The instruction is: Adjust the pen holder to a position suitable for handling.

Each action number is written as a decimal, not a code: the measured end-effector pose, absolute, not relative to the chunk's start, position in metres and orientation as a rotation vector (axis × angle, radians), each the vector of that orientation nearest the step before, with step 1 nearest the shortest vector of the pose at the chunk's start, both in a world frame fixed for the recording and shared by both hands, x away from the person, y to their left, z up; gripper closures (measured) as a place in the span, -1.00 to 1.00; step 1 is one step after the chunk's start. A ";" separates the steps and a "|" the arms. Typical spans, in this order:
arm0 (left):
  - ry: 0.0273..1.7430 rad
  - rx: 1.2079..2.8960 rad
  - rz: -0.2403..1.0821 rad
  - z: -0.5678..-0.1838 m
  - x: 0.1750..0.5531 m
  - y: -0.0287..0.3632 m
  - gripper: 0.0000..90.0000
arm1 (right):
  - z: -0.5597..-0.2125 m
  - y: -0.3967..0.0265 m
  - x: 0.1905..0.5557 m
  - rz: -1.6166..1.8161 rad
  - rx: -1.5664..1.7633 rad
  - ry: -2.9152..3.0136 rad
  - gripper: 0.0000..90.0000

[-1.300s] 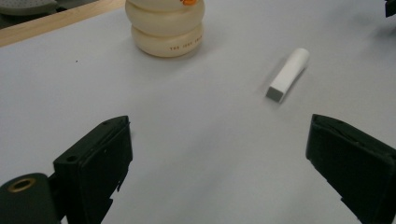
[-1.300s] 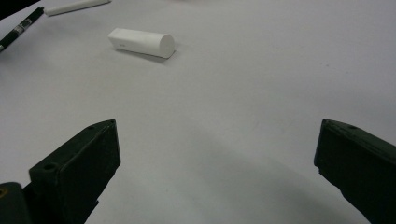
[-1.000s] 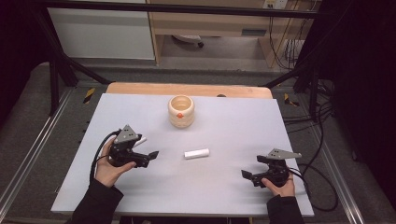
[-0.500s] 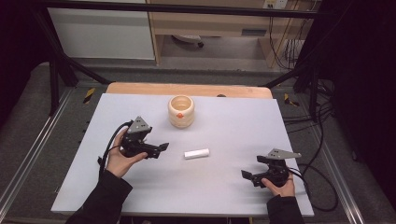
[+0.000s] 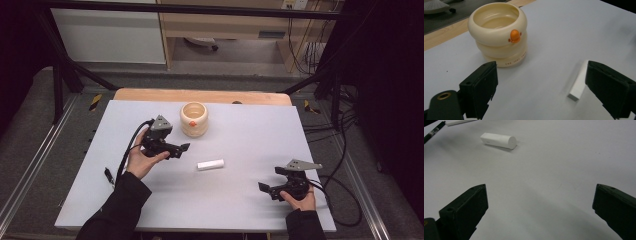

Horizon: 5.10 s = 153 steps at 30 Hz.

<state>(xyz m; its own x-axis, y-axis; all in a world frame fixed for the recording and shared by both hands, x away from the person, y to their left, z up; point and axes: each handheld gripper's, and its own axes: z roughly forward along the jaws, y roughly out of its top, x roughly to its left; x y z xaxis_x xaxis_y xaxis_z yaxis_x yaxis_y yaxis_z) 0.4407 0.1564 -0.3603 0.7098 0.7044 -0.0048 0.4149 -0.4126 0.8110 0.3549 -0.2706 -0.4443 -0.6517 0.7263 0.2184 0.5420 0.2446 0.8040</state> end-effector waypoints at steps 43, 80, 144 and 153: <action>0.894 2.132 0.494 -0.359 0.520 0.110 -0.06 | -0.445 -0.270 0.355 1.366 1.198 2.321 -0.98; 0.811 2.212 0.513 -0.373 0.539 0.090 0.36 | -0.445 -0.270 0.355 1.373 1.194 2.331 -0.98; 0.669 2.303 0.307 -0.349 0.500 0.104 0.80 | -0.445 -0.270 0.355 1.373 1.194 2.335 -0.98; 0.637 2.313 0.259 -0.346 0.477 0.118 0.80 | -0.445 -0.269 0.355 1.372 1.196 2.334 -0.98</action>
